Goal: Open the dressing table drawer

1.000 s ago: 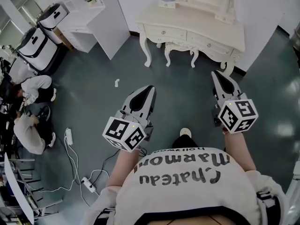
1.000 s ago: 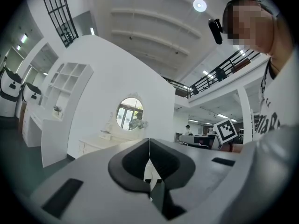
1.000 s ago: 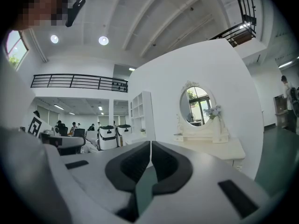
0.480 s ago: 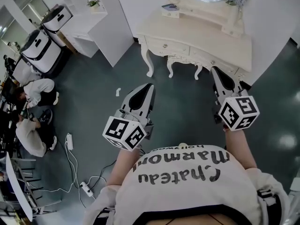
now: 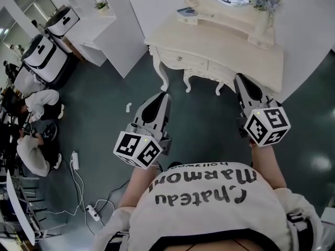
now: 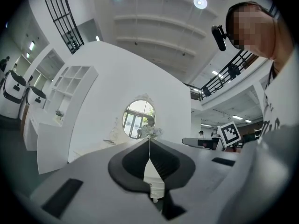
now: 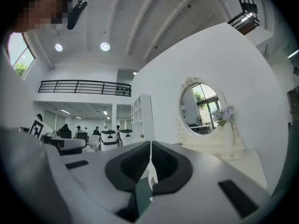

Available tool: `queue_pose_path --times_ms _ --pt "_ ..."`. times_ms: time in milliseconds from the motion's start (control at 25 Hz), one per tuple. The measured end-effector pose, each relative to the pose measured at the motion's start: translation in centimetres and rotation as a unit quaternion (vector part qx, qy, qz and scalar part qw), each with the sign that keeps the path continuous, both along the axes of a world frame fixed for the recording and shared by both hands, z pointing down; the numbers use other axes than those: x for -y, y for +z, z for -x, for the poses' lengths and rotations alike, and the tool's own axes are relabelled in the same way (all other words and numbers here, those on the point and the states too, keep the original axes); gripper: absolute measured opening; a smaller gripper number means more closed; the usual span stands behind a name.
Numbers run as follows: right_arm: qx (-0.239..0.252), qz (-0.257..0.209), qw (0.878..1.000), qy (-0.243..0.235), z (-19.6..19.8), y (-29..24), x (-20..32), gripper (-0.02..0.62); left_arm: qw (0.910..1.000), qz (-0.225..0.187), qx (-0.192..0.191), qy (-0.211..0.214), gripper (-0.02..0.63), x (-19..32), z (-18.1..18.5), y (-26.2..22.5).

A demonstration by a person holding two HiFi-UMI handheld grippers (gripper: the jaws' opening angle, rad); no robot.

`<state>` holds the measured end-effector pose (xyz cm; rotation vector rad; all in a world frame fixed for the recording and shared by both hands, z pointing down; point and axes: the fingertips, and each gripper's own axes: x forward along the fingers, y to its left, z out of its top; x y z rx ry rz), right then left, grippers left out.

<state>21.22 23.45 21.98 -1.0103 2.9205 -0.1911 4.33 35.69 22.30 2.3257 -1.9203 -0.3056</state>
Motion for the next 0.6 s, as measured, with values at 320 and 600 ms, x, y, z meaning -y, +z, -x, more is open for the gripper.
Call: queue_pose_path --times_ms 320,600 --pt "-0.016 0.035 0.999 0.002 0.3 3.4 3.3 0.028 0.9990 0.027 -0.025 0.024 0.023 4.8 -0.3 2.6" --pt "-0.009 0.022 1.000 0.004 2.6 2.7 6.7 0.028 0.9985 0.020 -0.034 0.039 0.023 9.7 2.1 2.4"
